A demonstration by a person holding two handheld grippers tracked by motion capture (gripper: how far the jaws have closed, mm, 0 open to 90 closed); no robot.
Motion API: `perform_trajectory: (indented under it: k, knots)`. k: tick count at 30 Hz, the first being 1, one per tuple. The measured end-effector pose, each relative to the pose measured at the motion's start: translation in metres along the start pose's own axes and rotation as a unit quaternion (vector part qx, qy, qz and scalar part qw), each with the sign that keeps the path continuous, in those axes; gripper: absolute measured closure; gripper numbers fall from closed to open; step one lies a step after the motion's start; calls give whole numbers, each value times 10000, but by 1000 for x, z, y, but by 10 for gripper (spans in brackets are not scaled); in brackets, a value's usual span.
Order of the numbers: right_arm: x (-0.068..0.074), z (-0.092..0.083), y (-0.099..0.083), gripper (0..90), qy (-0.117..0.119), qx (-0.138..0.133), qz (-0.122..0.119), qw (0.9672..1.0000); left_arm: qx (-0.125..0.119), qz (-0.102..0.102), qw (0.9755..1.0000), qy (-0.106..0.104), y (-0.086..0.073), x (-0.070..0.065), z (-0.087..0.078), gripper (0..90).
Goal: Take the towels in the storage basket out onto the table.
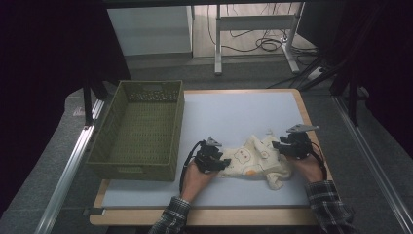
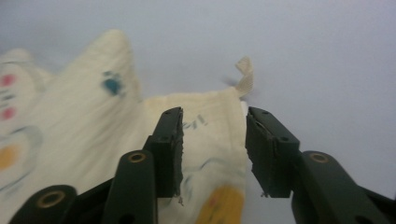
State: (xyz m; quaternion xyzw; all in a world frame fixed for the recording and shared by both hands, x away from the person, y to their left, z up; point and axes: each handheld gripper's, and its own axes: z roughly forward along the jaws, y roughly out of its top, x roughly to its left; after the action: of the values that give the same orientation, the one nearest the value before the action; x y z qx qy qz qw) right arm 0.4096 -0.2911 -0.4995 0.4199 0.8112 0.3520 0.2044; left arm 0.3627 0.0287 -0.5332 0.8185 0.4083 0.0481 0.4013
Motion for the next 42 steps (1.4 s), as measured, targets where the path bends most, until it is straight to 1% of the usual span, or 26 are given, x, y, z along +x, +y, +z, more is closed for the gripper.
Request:
perform_trajectory:
  k: [3,6,7,9,11,12,14,15,17,19,20,21,22,23,24,25,26,27,28,30,31,33,34,36,38,42]
  knots:
    - [-2,17,1,509,-142,167,-25,9998,-89,-27,9997,216,5,4,0,431]
    - [-2,28,0,534,-195,336,-123,9992,-108,-76,9997,211,10,10,3,458]
    - [-3,28,0,576,-129,323,-41,9994,-73,-47,9998,196,12,11,6,486]
    - [-1,27,0,723,9,348,43,9994,-37,32,9999,157,14,10,11,583]
    - [2,27,1,851,130,398,-38,9991,25,123,9999,56,16,8,14,755]
    - [5,27,3,866,79,445,-97,9989,-4,105,9999,49,16,6,15,844]
    - [10,26,7,875,-76,501,-310,9982,-108,202,9995,217,18,4,11,871]
    - [12,24,10,876,-136,424,-371,9983,-259,190,9991,294,20,4,4,874]
    - [11,13,19,876,-207,93,-304,9993,-570,162,9972,455,27,6,-14,874]
    - [9,-4,29,876,-295,-331,-167,9989,-931,165,9931,694,33,6,-38,874]
    - [7,-12,34,875,-345,-528,-122,9979,-1074,112,9914,737,36,5,-50,874]
    - [4,-20,37,874,-378,-675,-86,9970,-1123,81,9904,805,37,4,-59,872]
    - [2,-25,38,871,-390,-746,-53,9964,-1072,114,9902,890,37,2,-65,868]
    - [-1,-27,37,867,-414,-716,-5,9966,-870,101,9919,920,35,1,-67,859]
    - [-4,-27,34,858,-446,-615,34,9971,-601,9,9946,842,32,2,-64,818]
    - [-8,-24,29,833,-461,-446,115,9979,-369,-13,9962,787,28,2,-58,730]
    - [-12,-20,22,789,-434,-263,224,9985,-255,-1,9958,875,23,3,-53,650]
    - [-16,-17,15,736,-442,-135,321,9984,-241,-5,9946,1009,20,4,-48,580]
    - [-19,-15,9,694,-515,-145,346,9980,-235,-55,9944,1030,19,7,-44,520]
    - [-25,-16,0,657,-456,-173,534,9974,-346,-231,9952,886,21,12,-39,492]
    - [-27,-18,-2,642,-455,-189,576,9971,-366,-229,9948,926,24,14,-37,490]
    - [-30,-21,-3,628,-514,-196,573,9968,-424,-208,9922,1155,31,17,-32,490]
    - [-31,-22,-3,624,-505,-208,577,9968,-423,-251,9914,1211,33,20,-30,491]
    - [-32,-22,-2,622,-520,-221,576,9967,-367,-334,9913,1222,34,25,-23,508]
    - [-33,-20,-2,622,-491,-217,576,9969,-233,-339,9903,1324,32,28,-15,510]
    - [-33,-8,-7,622,-422,-90,631,9971,-118,-446,9894,1381,21,34,-3,466]
